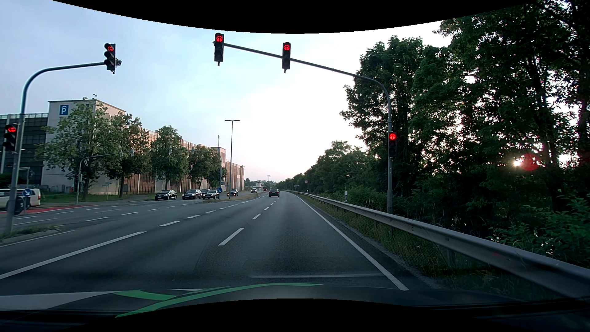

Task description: Follow the waypoints while adhering to traffic rules and regulations

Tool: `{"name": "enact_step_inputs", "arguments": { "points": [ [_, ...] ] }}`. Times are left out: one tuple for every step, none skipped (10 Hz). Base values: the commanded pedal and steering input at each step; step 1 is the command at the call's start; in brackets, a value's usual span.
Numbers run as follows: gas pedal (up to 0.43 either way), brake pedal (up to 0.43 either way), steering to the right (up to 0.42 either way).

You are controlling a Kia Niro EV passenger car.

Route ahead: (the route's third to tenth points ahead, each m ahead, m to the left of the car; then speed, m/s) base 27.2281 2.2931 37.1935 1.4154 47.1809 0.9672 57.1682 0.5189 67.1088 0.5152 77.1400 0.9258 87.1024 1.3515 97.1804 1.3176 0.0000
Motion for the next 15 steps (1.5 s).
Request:
{"name": "enact_step_inputs", "arguments": {
  "points": [
    [0.000, 0.244, 0.002],
    [0.000, 0.244, 0.002],
    [0.000, 0.244, 0.002],
    [0.000, 0.244, 0.002],
    [0.000, 0.244, 0.002],
    [0.000, 0.244, 0.002],
    [0.000, 0.244, 0.002],
    [0.000, 0.244, 0.002],
    [0.000, 0.244, 0.002],
    [0.000, 0.244, 0.002],
    [0.000, 0.244, 0.002],
    [0.000, 0.244, 0.002],
    [0.000, 0.244, 0.002],
    [0.000, 0.244, 0.002],
    [0.000, 0.244, 0.002]
  ]
}}
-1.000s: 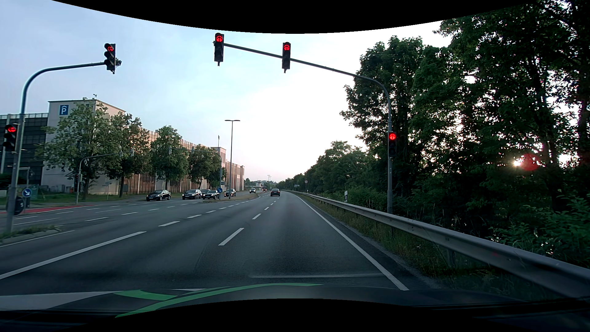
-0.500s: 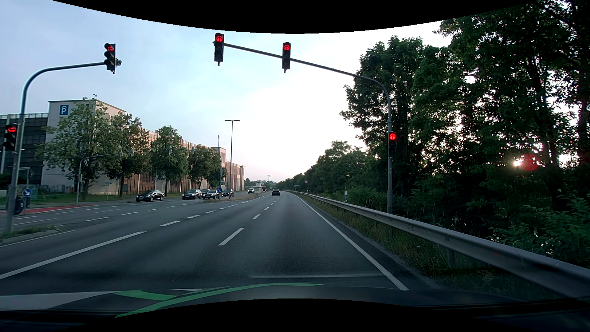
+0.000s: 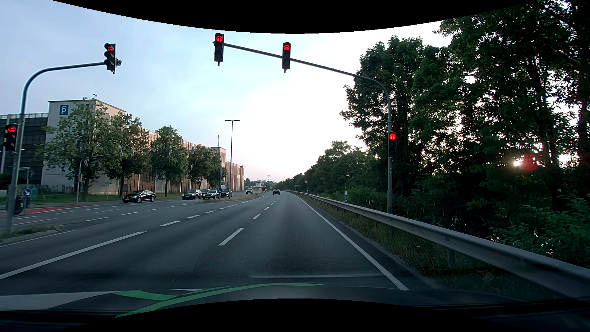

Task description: Follow the waypoints while adhering to traffic rules and regulations

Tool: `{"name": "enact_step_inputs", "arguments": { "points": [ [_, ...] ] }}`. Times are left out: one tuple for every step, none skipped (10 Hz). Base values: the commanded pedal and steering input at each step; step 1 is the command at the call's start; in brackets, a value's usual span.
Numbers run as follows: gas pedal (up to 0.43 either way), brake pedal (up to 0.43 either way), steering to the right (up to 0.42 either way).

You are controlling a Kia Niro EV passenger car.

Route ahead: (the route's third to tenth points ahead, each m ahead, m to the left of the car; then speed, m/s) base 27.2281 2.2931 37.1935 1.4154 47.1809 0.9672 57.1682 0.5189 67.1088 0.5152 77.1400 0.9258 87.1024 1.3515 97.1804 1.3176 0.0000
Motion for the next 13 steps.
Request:
{"name": "enact_step_inputs", "arguments": {
  "points": [
    [0.000, 0.244, 0.002],
    [0.000, 0.244, 0.002],
    [0.000, 0.244, 0.002],
    [0.000, 0.244, 0.002],
    [0.000, 0.244, 0.002],
    [0.000, 0.244, 0.002],
    [0.000, 0.244, 0.002],
    [0.000, 0.244, 0.002],
    [0.000, 0.244, 0.002],
    [0.000, 0.244, 0.002],
    [0.000, 0.244, 0.002],
    [0.000, 0.244, 0.002],
    [0.000, 0.244, 0.002]
  ]
}}
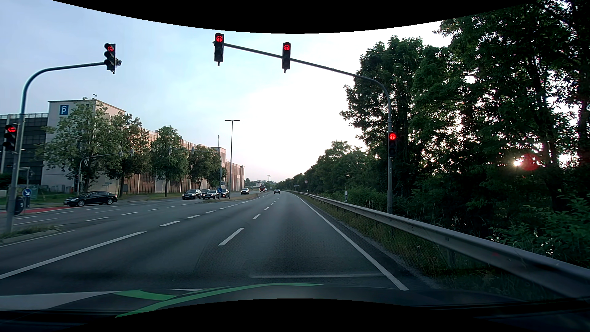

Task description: Follow the waypoints while adhering to traffic rules and regulations

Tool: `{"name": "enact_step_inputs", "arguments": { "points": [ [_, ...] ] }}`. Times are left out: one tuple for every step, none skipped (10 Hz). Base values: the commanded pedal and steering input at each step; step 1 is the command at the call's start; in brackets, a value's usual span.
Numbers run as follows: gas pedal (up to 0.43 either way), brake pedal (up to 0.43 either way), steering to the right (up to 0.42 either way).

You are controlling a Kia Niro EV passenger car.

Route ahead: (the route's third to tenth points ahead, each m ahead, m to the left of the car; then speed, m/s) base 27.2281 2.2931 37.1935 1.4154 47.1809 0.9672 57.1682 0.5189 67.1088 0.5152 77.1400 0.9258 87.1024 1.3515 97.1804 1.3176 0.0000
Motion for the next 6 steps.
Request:
{"name": "enact_step_inputs", "arguments": {
  "points": [
    [0.000, 0.244, 0.002],
    [0.000, 0.244, 0.002],
    [0.000, 0.244, 0.002],
    [0.000, 0.244, 0.002],
    [0.000, 0.244, 0.002],
    [0.000, 0.244, 0.002]
  ]
}}
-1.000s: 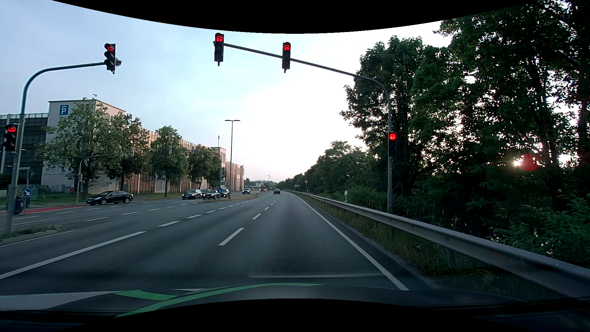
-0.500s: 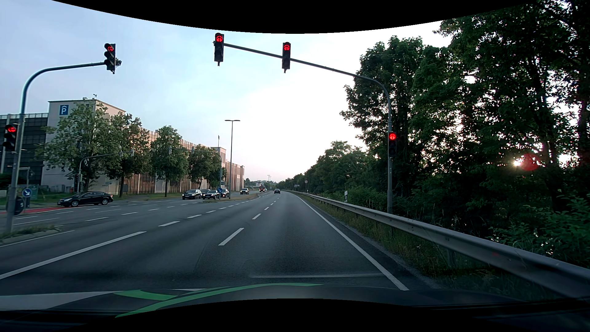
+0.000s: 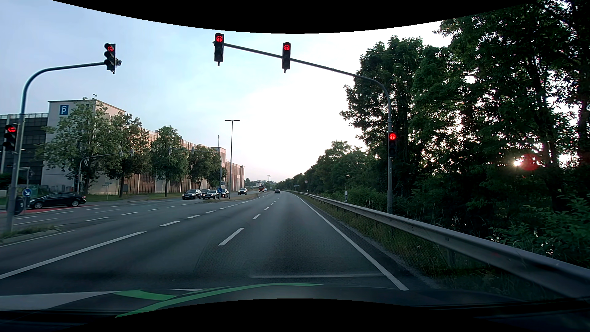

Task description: Follow the waypoints while adhering to traffic rules and regulations

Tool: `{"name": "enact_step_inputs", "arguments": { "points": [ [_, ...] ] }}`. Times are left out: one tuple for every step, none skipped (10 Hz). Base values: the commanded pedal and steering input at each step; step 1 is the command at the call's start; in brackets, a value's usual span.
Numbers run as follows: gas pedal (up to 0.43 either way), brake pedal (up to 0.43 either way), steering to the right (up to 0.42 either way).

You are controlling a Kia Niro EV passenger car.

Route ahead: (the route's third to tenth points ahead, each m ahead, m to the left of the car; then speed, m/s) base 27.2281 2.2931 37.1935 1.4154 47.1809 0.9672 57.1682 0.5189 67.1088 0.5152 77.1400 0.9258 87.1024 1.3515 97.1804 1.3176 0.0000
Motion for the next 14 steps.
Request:
{"name": "enact_step_inputs", "arguments": {
  "points": [
    [0.000, 0.244, 0.002],
    [0.000, 0.244, 0.002],
    [0.000, 0.244, 0.002],
    [0.000, 0.244, 0.003],
    [0.000, 0.244, 0.003],
    [0.000, 0.244, 0.003],
    [0.000, 0.244, 0.002],
    [0.000, 0.244, 0.003],
    [0.000, 0.250, 0.003],
    [0.000, 0.244, 0.002],
    [0.000, 0.244, 0.003],
    [0.000, 0.250, 0.003],
    [0.000, 0.250, 0.003],
    [0.000, 0.250, 0.003]
  ]
}}
